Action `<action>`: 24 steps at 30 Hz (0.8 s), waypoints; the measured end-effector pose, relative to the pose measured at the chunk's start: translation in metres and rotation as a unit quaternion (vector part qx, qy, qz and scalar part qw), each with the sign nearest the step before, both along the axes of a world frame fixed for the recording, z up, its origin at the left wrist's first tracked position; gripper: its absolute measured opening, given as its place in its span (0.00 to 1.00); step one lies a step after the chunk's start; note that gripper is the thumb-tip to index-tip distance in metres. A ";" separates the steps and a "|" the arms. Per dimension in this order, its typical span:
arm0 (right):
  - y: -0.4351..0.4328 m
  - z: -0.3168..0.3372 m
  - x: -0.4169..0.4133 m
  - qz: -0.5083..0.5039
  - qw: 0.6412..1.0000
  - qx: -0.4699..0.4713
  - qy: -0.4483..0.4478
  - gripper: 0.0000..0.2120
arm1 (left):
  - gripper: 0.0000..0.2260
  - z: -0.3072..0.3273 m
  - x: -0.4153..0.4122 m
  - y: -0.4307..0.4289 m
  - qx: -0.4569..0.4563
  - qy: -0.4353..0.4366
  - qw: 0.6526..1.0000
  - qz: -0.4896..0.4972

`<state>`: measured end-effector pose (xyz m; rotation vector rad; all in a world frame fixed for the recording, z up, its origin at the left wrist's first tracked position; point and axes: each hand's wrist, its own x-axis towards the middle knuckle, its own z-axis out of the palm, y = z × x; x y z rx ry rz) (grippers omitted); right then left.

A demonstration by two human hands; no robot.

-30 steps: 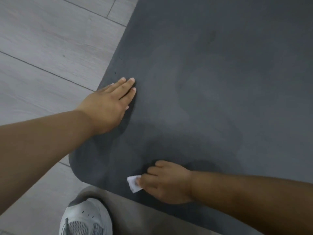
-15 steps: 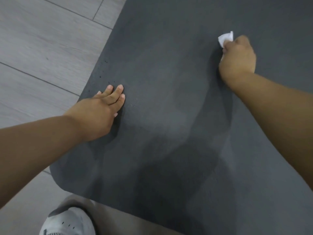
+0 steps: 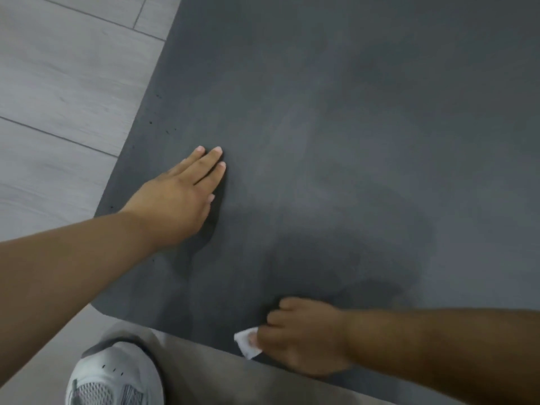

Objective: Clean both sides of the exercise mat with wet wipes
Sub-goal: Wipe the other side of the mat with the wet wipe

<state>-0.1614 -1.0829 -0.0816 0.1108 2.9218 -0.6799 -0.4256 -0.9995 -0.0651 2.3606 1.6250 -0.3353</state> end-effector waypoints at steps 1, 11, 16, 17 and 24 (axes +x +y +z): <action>0.015 0.000 0.001 -0.016 1.000 -0.008 0.014 0.11 | 0.23 -0.001 0.004 -0.001 -0.007 0.002 1.000 -0.006; 0.275 0.008 0.074 -0.632 0.752 0.182 -0.042 0.13 | 0.25 0.011 0.038 0.004 -0.106 0.056 0.989 0.082; 0.262 0.002 0.071 -0.654 0.740 0.148 -0.044 0.14 | 0.24 0.007 0.041 0.000 -0.086 0.020 0.991 0.100; 0.244 -0.002 0.064 -0.610 0.777 0.158 -0.012 0.15 | 0.24 0.007 0.041 -0.001 -0.079 0.009 0.992 0.101; 0.064 -0.006 0.037 -0.327 0.937 -0.018 0.119 0.19 | 0.23 0.016 0.054 -0.003 -0.081 -0.022 0.982 0.171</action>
